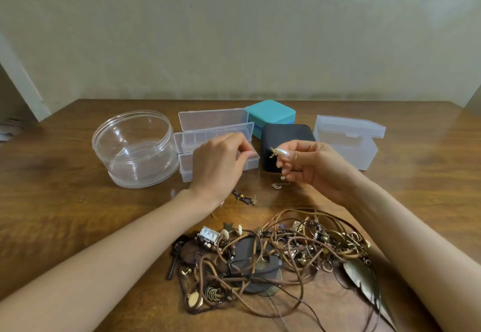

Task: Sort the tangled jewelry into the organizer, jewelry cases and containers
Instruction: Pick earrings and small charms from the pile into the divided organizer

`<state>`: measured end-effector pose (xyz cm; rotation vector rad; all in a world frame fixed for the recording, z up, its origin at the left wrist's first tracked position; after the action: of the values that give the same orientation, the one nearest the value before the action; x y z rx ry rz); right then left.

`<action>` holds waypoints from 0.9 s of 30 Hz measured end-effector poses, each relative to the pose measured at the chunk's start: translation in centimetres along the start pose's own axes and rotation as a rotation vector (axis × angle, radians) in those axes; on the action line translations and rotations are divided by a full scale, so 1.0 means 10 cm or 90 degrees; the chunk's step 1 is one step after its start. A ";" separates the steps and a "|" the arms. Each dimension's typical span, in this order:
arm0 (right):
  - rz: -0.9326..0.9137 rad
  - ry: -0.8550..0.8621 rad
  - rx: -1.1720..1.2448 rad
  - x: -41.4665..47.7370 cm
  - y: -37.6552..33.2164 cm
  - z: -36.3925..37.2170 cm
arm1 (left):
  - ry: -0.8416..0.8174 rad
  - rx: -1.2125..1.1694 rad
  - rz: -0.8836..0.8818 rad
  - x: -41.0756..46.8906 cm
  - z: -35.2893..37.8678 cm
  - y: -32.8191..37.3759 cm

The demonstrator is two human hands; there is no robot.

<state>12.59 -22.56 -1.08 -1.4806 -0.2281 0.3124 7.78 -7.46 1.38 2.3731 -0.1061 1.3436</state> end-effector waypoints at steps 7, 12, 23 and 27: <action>0.001 0.035 -0.008 0.00 0.00 -0.02 | -0.032 0.057 0.089 0.11 0.17 0.00; -0.070 0.171 -0.111 -0.03 -0.08 -0.10 | 0.020 0.000 0.052 0.06 -0.18 -0.13; -0.365 0.299 -0.516 0.23 -0.33 0.25 | -0.112 0.042 0.054 0.02 -0.26 -0.30; -0.432 0.304 -0.663 0.27 -0.35 0.40 | -0.123 0.073 0.051 0.05 -0.30 -0.33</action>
<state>14.01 -18.06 2.66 -2.3087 -0.5304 -0.8300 6.53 -3.21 2.14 2.6176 -0.1868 1.1808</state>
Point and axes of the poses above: each hand's wrist, its own x-axis towards the middle knuckle, its own z-axis out of the palm, y = z × x, the point moved 6 cm from there along x, towards the middle knuckle, and after that the axes turned 15 degrees about y, right-handed, at the moved point
